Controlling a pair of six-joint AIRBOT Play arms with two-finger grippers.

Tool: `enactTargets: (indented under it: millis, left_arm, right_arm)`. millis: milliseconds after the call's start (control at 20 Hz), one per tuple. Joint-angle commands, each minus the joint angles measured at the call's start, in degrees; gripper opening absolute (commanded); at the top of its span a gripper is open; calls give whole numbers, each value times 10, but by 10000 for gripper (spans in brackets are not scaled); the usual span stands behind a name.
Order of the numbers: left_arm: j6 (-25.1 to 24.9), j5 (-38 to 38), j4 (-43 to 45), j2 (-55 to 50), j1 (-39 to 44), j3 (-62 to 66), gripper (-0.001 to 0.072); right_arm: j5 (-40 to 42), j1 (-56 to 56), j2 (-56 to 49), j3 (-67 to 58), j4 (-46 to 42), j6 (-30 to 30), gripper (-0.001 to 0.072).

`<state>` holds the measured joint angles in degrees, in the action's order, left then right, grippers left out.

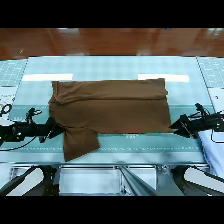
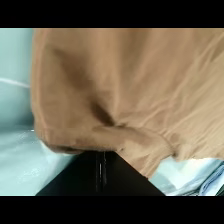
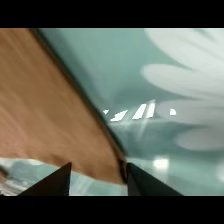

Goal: Fold the shirts.

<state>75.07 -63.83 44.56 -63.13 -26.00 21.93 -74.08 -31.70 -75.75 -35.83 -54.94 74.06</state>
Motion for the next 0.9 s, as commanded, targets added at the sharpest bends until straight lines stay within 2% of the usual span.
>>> enactTargets:
  millis: [0, 50, 100, 150, 200, 250, 450, 700, 850]
  left_arm:
    - [-1, 7, -17, 0, 0, 0, 22]
    - [-2, 8, -17, 0, 0, 0, 22]
    - [-6, 8, -17, 0, 0, 1, 22]
    - [-6, 8, -17, 0, -1, 2, 22]
    - [-13, 4, -17, 0, -1, 6, 22]
    - [-24, -4, -17, 0, -2, 18, 22]
    - [-26, -25, -17, 0, -19, 104, 22]
    - [-24, 31, -17, -19, 30, 219, 21]
    - [-17, 69, -17, -75, 78, 283, 21]
  right_arm:
    - [47, 20, -38, -1, 104, -38, 402]
    - [47, 29, -43, -2, 126, -51, 380]
    - [46, 42, -45, -2, 143, -71, 266]
    - [40, 53, -45, -2, 152, -97, 60]
    - [27, 58, -45, -3, 160, -123, 40]
    - [18, 58, -44, -10, 152, -124, 40]
    - [6, 58, -32, -74, 101, -94, 40]
    - [25, 59, -41, -171, 133, -64, 40]
    - [28, 59, -73, -217, 164, -59, 40]
